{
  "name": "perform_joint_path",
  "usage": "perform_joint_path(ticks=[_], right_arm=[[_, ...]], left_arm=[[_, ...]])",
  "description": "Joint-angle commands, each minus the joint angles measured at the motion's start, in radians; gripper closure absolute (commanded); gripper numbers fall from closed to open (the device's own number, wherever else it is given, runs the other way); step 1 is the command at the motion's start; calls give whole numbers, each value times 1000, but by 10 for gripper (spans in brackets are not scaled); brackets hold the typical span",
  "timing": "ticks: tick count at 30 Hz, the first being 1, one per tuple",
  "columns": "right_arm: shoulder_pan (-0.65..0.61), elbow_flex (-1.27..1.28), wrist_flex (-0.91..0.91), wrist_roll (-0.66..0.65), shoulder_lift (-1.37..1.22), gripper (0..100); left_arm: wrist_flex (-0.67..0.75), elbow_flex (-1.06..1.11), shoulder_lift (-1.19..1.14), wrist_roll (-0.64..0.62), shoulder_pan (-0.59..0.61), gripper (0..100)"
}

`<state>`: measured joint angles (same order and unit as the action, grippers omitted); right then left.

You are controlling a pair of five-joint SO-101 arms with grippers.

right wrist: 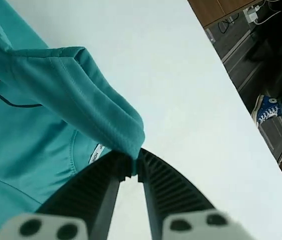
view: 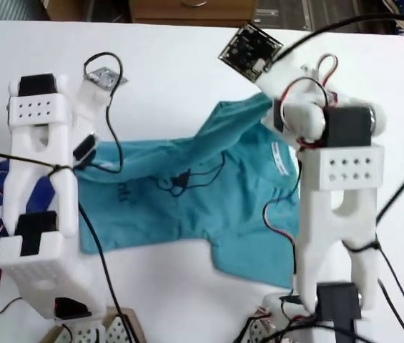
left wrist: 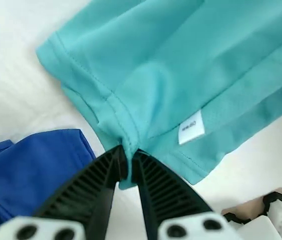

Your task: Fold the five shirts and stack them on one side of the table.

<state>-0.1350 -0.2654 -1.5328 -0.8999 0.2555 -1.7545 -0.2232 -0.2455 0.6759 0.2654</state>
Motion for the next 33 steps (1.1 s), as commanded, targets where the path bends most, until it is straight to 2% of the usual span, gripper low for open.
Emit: perform_joint_path(ticks=[1,8,14,23,33], right_arm=[[5,106,50,-3,110,978],[8,460,216,-5,283,978],[10,651,286,-6,372,978],[59,720,294,-6,423,978],[94,721,286,-8,429,978]], left_arm=[[-3,16,71,6,9,980],[37,147,72,34,12,980],[35,180,74,35,12,980],[23,202,117,35,11,980],[187,584,416,35,-6,980]])
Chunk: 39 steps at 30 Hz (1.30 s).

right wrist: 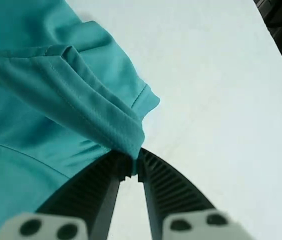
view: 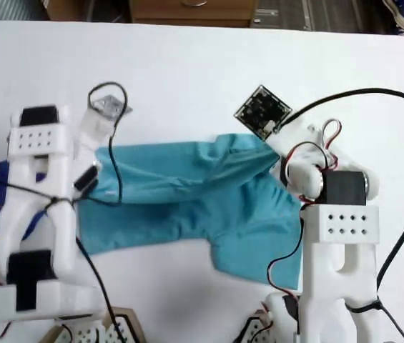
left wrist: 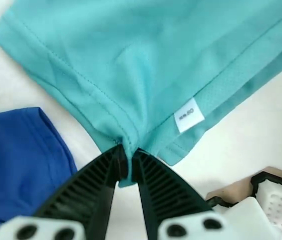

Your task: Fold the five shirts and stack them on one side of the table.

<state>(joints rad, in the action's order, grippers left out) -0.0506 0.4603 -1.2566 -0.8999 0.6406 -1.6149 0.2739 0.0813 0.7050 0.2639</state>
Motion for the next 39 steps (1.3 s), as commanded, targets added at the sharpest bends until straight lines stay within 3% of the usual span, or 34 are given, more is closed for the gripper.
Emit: perform_joint_path(ticks=[1,9,20,39], right_arm=[[10,-3,8,-6,44,978],[16,91,4,-6,58,978],[12,290,7,-6,328,978],[68,339,2,-8,341,978]], left_arm=[[63,117,100,6,-3,980],[106,173,104,5,-6,980],[69,174,112,6,-3,980],[133,337,157,28,-8,980]])
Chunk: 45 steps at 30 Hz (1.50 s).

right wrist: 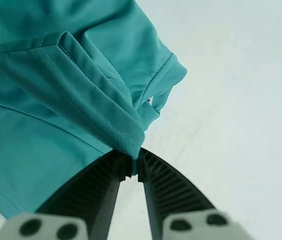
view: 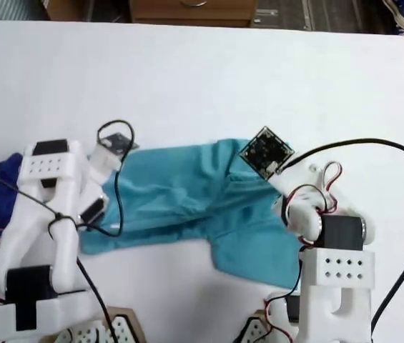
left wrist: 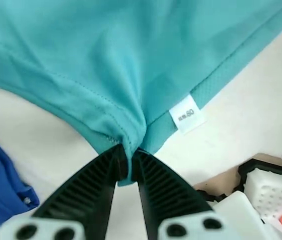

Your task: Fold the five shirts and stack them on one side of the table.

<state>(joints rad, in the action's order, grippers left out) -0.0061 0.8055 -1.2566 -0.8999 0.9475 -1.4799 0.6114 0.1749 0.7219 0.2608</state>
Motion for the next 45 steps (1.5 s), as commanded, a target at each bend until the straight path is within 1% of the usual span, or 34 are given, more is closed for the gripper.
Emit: perform_joint_path(ticks=[1,6,11,15,25,32,38,43,45], right_arm=[[27,-5,1,-8,35,978],[27,11,-19,-8,35,978],[27,46,-18,-8,35,978],[31,48,-24,-6,35,978],[31,49,-53,-2,54,978],[31,210,-44,-6,119,978],[31,316,-12,-6,185,978],[33,321,-19,-5,222,977],[33,321,-21,0,223,955]], left_arm=[[-3,-1,77,11,-5,980],[2,42,101,44,-2,980],[64,114,101,41,0,980],[75,145,101,43,-2,980],[78,145,94,44,0,980],[78,145,92,44,0,979],[72,147,83,44,-5,907],[75,145,-23,46,0,832],[77,140,-57,46,0,811]])
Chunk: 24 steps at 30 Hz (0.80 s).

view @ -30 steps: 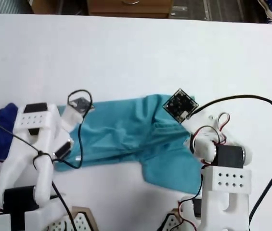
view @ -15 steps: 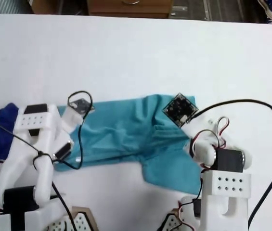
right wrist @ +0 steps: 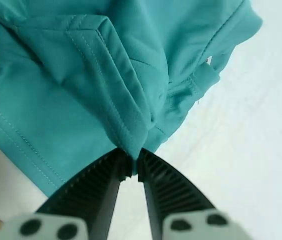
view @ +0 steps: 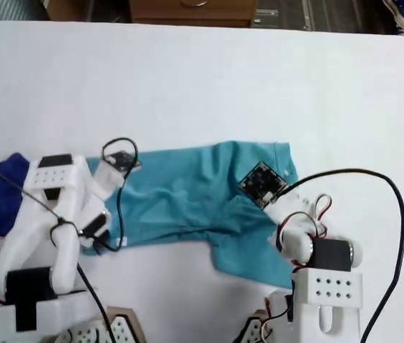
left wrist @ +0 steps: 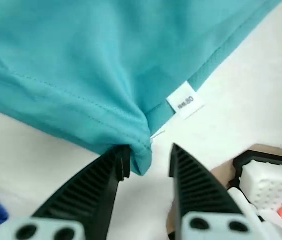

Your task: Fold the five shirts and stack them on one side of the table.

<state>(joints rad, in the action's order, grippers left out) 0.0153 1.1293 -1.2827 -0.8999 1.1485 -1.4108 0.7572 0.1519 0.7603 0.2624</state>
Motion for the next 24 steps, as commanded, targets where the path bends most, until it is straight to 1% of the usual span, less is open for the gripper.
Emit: perform_joint_path(ticks=[1,4,6,12,16,20,24], right_arm=[[12,-3,-2,0,22,930],[12,-3,-22,-5,24,844],[12,-6,-27,-5,24,807],[12,-51,-28,2,25,800],[39,-192,-41,3,25,800],[65,-316,-33,3,22,800],[67,-336,8,3,18,800]], left_arm=[[8,-7,-43,8,-2,804],[8,-8,-44,8,-2,793],[5,-8,-44,8,-2,793],[-5,-8,-43,8,-2,793],[-35,-10,-17,8,-2,793],[-87,-15,110,8,-8,793],[-196,-96,259,6,-8,793]])
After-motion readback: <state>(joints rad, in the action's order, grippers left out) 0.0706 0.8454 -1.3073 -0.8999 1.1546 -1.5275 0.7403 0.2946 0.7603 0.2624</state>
